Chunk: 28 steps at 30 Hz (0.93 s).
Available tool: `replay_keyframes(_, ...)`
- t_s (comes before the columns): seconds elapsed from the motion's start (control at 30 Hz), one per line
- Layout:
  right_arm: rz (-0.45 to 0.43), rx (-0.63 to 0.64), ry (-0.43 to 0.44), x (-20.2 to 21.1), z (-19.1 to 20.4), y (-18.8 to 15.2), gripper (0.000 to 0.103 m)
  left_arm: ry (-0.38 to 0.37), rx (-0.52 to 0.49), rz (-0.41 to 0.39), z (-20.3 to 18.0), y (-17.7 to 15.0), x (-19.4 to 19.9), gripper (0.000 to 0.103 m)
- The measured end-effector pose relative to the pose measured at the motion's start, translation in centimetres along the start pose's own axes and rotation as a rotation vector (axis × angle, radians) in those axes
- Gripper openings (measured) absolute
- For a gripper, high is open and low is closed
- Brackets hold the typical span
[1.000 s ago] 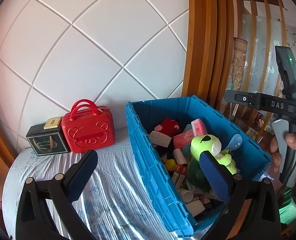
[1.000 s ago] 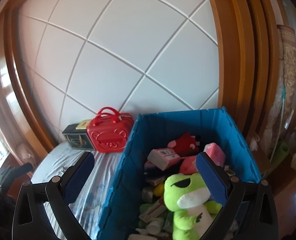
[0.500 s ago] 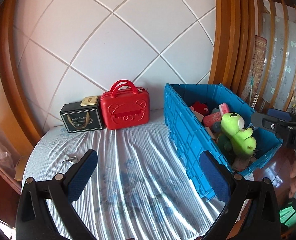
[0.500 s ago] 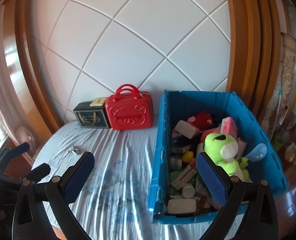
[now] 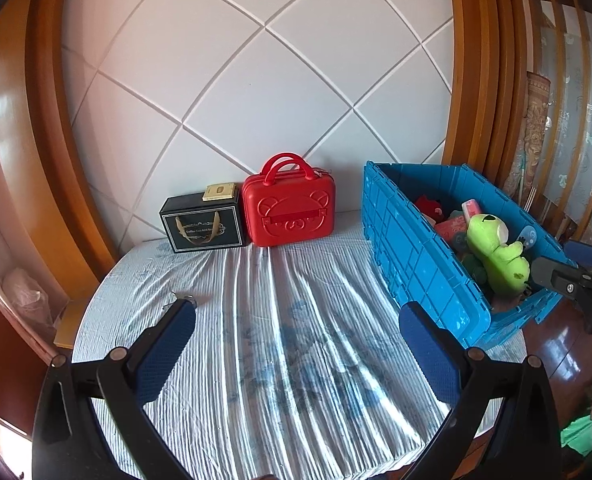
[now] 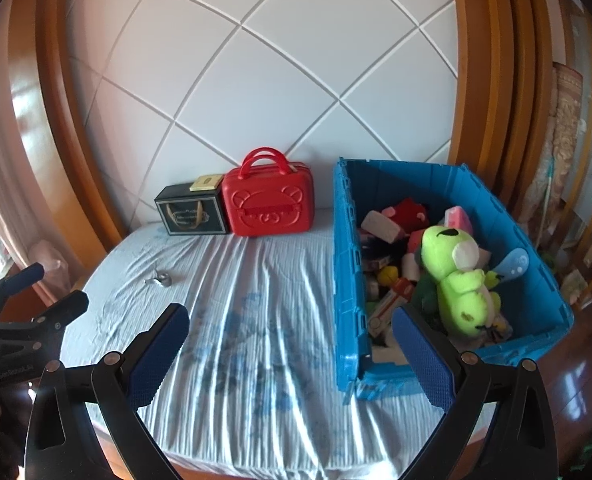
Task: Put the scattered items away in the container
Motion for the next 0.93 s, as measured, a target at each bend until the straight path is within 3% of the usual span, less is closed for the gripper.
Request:
replay_keyframes(0.27,0.006,0.005,0.024,0.7,0.3,-1.3,0.103,0.042,0.03,-0.008,0.4,-0.2,1.0,0.103)
replay_keyframes(0.53,0.028,-0.009,0.025,1.7,-2.1,-2.9,0.103,0.052,0.06,0.035,-1.2,-1.3,1.2,0.103)
replay_keyframes(0.93,0.03,0.037,0.051,2.6,-2.6,-3.1,0.103,0.119,0.091,-0.011,-1.7,-1.1,3.0,0.103)
Point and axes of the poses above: each gripper's, at about its wrist camera, not at the fingertips, and x roughly against the way its jaws point, z to its left, y to its top, the point moved 5 cm from there along -x, roughly the way its jaws point, and after that the axes turned 9 degrees about y, right-handed, at the moved point
